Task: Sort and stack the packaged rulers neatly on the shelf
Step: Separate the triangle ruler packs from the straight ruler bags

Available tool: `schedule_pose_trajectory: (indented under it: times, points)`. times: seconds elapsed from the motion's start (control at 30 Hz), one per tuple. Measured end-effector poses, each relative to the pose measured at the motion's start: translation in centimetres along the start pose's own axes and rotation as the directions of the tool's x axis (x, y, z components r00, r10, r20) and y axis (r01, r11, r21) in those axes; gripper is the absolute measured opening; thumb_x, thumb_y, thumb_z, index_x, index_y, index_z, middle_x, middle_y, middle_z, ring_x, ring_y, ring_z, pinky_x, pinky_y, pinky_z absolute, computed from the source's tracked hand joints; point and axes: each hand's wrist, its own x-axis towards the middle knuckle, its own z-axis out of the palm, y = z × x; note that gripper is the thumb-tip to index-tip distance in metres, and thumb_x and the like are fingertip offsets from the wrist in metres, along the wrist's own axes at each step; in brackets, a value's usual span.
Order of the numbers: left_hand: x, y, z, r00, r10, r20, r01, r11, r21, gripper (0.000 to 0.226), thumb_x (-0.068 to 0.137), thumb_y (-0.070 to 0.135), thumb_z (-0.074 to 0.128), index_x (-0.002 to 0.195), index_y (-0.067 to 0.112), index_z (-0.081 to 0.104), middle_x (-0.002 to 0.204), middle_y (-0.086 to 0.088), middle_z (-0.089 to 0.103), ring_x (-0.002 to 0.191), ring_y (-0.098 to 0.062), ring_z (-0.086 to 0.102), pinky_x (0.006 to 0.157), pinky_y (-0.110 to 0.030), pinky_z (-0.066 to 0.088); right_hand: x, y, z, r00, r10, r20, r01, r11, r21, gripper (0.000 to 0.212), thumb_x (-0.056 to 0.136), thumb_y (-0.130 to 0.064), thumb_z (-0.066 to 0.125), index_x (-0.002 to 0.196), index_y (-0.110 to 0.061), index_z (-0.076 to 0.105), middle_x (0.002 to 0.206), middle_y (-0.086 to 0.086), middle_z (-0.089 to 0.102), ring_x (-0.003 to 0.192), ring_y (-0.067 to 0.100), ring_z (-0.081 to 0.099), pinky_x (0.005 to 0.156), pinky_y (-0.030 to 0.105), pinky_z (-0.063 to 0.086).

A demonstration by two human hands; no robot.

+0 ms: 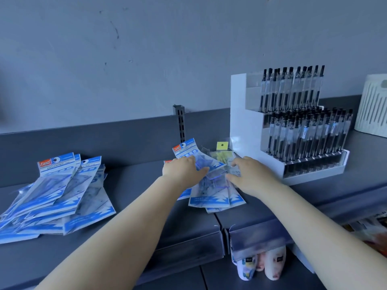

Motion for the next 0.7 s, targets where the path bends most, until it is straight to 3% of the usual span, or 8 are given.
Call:
schedule_pose_trajectory:
  times: [0.17,0.27,0.37,0.57,0.63,0.7]
  points:
    - [2.1,-0.1,1.7,0.998,-0.042,0.04,0.048,0.989,-0.141,0.04,0.094,0.049,0.037,0.115,0.018,0.051,0.125,-0.002,0.054,0.113,-0.023,0.05,0.079,-0.031,0.035,3.0,-0.9,0.2,0.999,-0.034,-0.011,0.035,0.997,0.065,0.044,0.087,-0.051,0.052,0.109,-0.014,0.059,0.115,0.0,0.058,0.106,0.021,0.055,0.088,0.035,0.047]
    - [2.8,-1.0,2.0,0.997,-0.072,0.021,0.075,0.978,-0.194,0.029,0.094,0.038,0.039,0.111,0.02,0.053,0.121,-0.001,0.057,0.113,-0.023,0.05,0.086,-0.033,0.033,4.8,-2.2,0.6,0.998,-0.045,0.04,0.045,0.999,0.019,0.049,0.078,-0.067,0.052,0.076,-0.018,0.052,0.091,-0.003,0.054,0.092,0.021,0.051,0.063,0.029,0.041]
    - [3.3,-1.7,2.3,0.991,-0.133,0.013,0.133,0.971,-0.199,0.038,0.092,0.043,0.042,0.119,0.017,0.051,0.125,-0.002,0.056,0.118,-0.024,0.047,0.094,-0.035,0.031,6.3,-2.9,1.6,0.997,-0.013,0.073,0.015,1.0,-0.024,0.058,0.068,-0.074,0.056,0.068,-0.018,0.044,0.082,-0.002,0.053,0.084,0.021,0.051,0.056,0.027,0.032]
    - [4.0,-1.6,2.7,0.98,-0.197,-0.002,0.187,0.936,-0.298,0.048,0.087,0.05,0.049,0.124,0.019,0.047,0.121,0.0,0.057,0.121,-0.022,0.043,0.091,-0.033,0.027,7.9,-1.5,2.5,0.991,0.11,0.077,-0.125,0.966,0.226,0.04,0.074,-0.042,0.068,0.056,-0.013,0.048,0.056,0.0,0.05,0.064,0.022,0.049,0.049,0.025,0.03]
    - [4.0,-1.6,2.8,0.98,-0.199,0.013,0.189,0.912,-0.365,0.048,0.087,0.047,0.052,0.127,0.02,0.045,0.122,0.001,0.058,0.121,-0.021,0.044,0.088,-0.032,0.025,8.1,-1.0,2.5,0.989,0.121,0.08,-0.138,0.95,0.279,0.033,0.076,-0.032,0.068,0.063,-0.003,0.059,0.062,0.007,0.052,0.066,0.026,0.05,0.054,0.028,0.034]
    - [4.2,-1.7,2.9,0.979,-0.203,0.029,0.195,0.878,-0.436,0.049,0.087,0.044,0.054,0.13,0.023,0.043,0.124,0.003,0.057,0.122,-0.02,0.045,0.093,-0.033,0.024,8.3,-0.8,2.6,0.99,0.138,0.036,-0.141,0.917,0.372,0.025,0.078,-0.022,0.069,0.08,0.003,0.066,0.078,0.014,0.059,0.077,0.03,0.058,0.067,0.034,0.049]
